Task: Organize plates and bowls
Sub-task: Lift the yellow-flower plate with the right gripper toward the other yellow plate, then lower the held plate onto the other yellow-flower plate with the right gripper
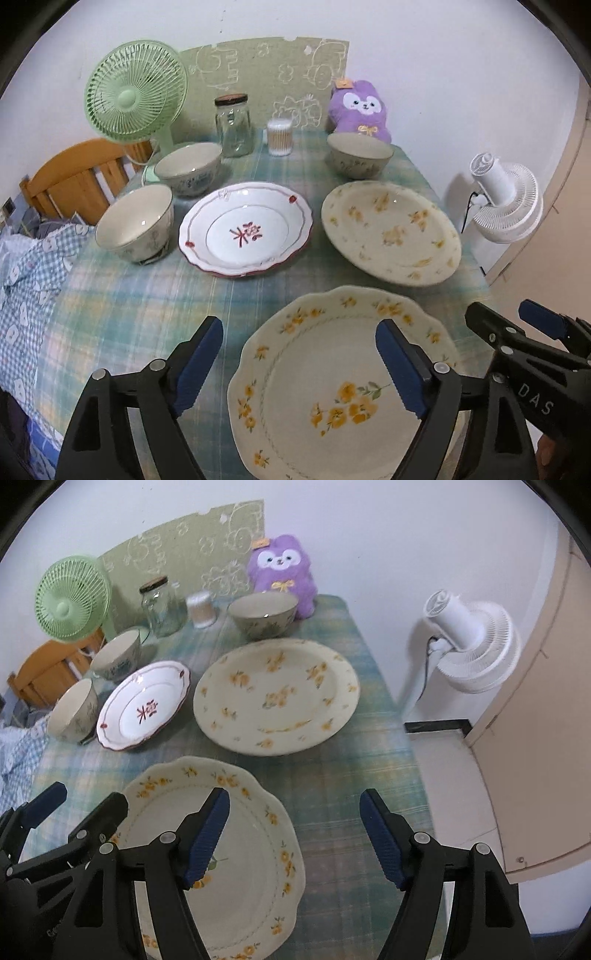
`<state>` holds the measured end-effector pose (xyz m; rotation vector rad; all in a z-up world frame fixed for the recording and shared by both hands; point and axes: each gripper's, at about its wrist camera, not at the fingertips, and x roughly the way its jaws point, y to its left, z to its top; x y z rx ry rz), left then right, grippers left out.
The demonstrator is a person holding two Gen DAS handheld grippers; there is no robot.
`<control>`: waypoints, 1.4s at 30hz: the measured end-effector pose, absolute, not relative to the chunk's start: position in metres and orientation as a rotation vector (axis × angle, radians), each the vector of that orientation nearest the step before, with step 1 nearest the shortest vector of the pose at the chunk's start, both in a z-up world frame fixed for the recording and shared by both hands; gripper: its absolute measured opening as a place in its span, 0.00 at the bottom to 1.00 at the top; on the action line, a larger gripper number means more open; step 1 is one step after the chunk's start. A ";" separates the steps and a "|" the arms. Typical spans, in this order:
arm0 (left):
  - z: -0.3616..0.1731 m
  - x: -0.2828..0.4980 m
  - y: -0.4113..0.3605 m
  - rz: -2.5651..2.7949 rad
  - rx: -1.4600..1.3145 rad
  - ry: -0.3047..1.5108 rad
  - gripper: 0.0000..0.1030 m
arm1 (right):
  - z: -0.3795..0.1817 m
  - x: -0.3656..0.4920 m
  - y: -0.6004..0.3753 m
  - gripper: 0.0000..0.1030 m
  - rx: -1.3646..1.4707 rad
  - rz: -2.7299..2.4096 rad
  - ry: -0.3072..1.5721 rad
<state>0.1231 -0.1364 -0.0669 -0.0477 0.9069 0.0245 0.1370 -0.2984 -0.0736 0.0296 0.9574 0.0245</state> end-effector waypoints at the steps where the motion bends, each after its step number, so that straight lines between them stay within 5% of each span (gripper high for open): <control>1: -0.065 0.125 -0.137 0.011 -0.055 0.910 0.85 | -0.069 0.136 -0.300 0.74 0.040 0.007 0.958; 26: -0.069 0.231 -0.181 0.116 -0.082 0.920 0.86 | -0.067 0.255 -0.346 0.77 0.011 0.098 0.927; 42: -0.133 0.282 -0.197 0.215 -0.116 1.052 0.64 | -0.127 0.329 -0.351 0.77 -0.025 0.178 1.017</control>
